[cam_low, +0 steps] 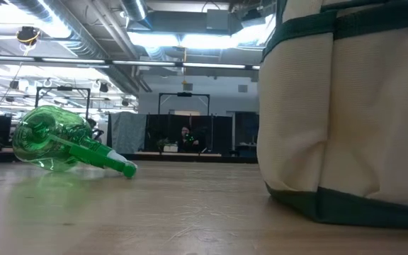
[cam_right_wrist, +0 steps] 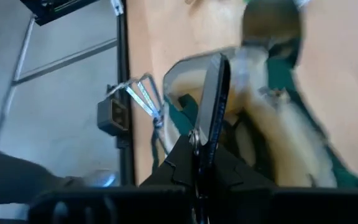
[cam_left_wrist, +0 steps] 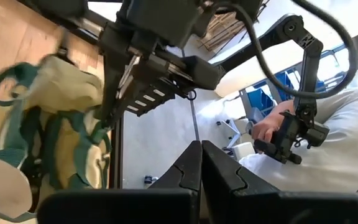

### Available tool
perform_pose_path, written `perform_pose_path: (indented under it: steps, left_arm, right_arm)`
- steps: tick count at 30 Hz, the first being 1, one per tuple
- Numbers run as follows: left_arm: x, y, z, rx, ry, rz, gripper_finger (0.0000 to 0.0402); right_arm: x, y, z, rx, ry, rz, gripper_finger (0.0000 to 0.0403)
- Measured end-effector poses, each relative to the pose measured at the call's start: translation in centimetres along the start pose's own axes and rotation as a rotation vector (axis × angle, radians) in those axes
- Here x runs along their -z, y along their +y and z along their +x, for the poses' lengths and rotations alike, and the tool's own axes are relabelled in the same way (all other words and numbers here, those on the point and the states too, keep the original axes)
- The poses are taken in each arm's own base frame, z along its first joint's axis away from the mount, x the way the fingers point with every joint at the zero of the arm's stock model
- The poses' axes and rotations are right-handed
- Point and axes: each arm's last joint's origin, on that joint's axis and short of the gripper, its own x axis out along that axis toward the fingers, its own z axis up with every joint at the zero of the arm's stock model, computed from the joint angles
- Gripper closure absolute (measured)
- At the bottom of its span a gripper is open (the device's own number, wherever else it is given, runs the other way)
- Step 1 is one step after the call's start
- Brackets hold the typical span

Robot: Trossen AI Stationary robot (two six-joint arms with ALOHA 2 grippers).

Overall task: Pick & Place Garden tools in Gardening bag
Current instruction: Put the grafting pruner into the side pocket of the white bag

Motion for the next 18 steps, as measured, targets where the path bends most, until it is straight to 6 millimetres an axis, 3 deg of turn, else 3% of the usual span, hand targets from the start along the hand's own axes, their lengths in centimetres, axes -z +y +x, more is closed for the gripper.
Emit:
perform_pose_path:
  steps: [4, 18]
  left_arm:
    - [0.05, 0.05, 0.0, -0.005, 0.005, -0.003, 0.0398]
    - [0.18, 0.2, 0.0, -0.019, 0.018, -0.009, 0.04]
  right_arm:
    - [0.49, 0.09, 0.77, 0.01, 0.006, 0.043, 0.0393]
    - [0.38, -0.38, 0.66, 0.116, -0.101, 0.03, 0.0393]
